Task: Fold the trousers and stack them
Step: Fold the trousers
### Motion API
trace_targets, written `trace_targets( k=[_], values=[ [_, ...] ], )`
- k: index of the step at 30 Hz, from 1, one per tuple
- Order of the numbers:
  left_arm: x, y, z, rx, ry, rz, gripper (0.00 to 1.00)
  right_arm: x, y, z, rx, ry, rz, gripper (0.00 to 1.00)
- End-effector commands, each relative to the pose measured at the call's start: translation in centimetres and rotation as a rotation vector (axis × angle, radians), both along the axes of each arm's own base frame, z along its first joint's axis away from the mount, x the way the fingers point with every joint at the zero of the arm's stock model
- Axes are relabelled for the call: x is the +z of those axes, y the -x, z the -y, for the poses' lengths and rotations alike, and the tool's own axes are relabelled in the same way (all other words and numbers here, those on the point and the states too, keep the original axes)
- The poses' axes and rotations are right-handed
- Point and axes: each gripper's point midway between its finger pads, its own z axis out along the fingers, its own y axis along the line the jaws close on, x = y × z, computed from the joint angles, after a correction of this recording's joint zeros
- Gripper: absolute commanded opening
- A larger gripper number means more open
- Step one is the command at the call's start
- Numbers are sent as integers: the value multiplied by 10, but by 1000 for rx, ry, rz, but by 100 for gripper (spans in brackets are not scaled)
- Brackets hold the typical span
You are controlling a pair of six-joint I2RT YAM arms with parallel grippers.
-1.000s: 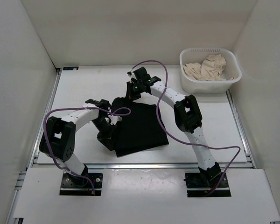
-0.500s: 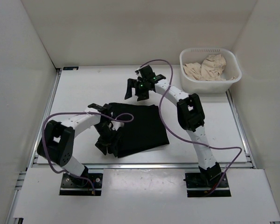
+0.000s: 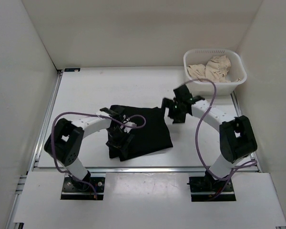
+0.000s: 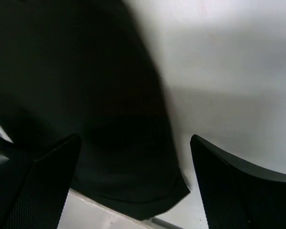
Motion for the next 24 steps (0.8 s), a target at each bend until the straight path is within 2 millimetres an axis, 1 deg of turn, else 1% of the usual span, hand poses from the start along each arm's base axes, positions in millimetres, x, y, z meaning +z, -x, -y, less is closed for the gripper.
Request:
trace_targets(
  k=[1, 2, 3, 4, 5, 6, 7, 8, 9, 10, 11, 13, 14, 15, 16, 17, 19, 20, 21, 22, 23, 24],
  values=[
    [-27, -37, -7, -9, -82, 189, 83, -11, 20, -18, -69, -197, -60, 99],
    [-31, -41, -10, -15, -109, 222, 83, -11, 16, -21, -88, -232, -31, 99],
    [-36, -47, -14, -12, -138, 247, 83, -25, 28, -16, -115, -231, -68, 99],
    [-41, -54, -17, -9, -167, 273, 83, -27, 29, -15, -172, -249, -85, 99],
    [-42, -68, -23, 1, -207, 337, 83, -32, 28, -13, -210, -251, -88, 99],
    [-46, -71, -27, 3, -235, 356, 83, -44, 32, -4, -266, -226, -100, 97],
    [-46, -78, -30, 9, -255, 385, 83, -48, 32, -2, -341, -240, -125, 92],
    [-47, -87, -37, 19, -297, 437, 83, -45, 26, -3, -376, -270, -103, 88],
    [-49, -89, -42, 23, -319, 454, 83, -48, 25, -2, -415, -285, -107, 85],
    [-49, -94, -44, 28, -334, 477, 83, -53, 27, -1, -482, -309, -137, 77],
    [-52, -96, -51, 31, -372, 493, 83, -53, 25, -4, -505, -318, -124, 73],
    [-50, -106, -52, 45, -388, 539, 83, -53, 21, -9, -554, -341, -127, 62],
    [-54, -106, -56, 44, -407, 542, 83, -52, 21, -13, -544, -348, -121, 59],
    [-52, -112, -60, 53, -434, 574, 83, -48, 19, -17, -548, -356, -115, 54],
    [-52, -116, -62, 69, -432, 580, 83, -42, 12, -17, -556, -360, -91, 50],
    [-54, -118, -62, 70, -440, 585, 83, -41, 11, -22, -547, -361, -91, 43],
    [-49, -128, -67, 106, -438, 594, 83, -37, 2, -23, -547, -356, -68, 42],
    [-52, -126, -66, 102, -434, 581, 83, -31, -2, -25, -530, -357, -48, 42],
    [-50, -128, -60, 103, -408, 580, 83, -35, -7, -20, -546, -333, -48, 42],
    [-44, -128, -55, 103, -382, 577, 83, -40, -5, -17, -559, -301, -68, 42],
    [-42, -124, -52, 99, -354, 562, 83, -37, -11, -14, -556, -301, -52, 42],
    [-31, -120, -47, 96, -323, 549, 83, -37, -11, -14, -556, -301, -51, 42]
  ],
)
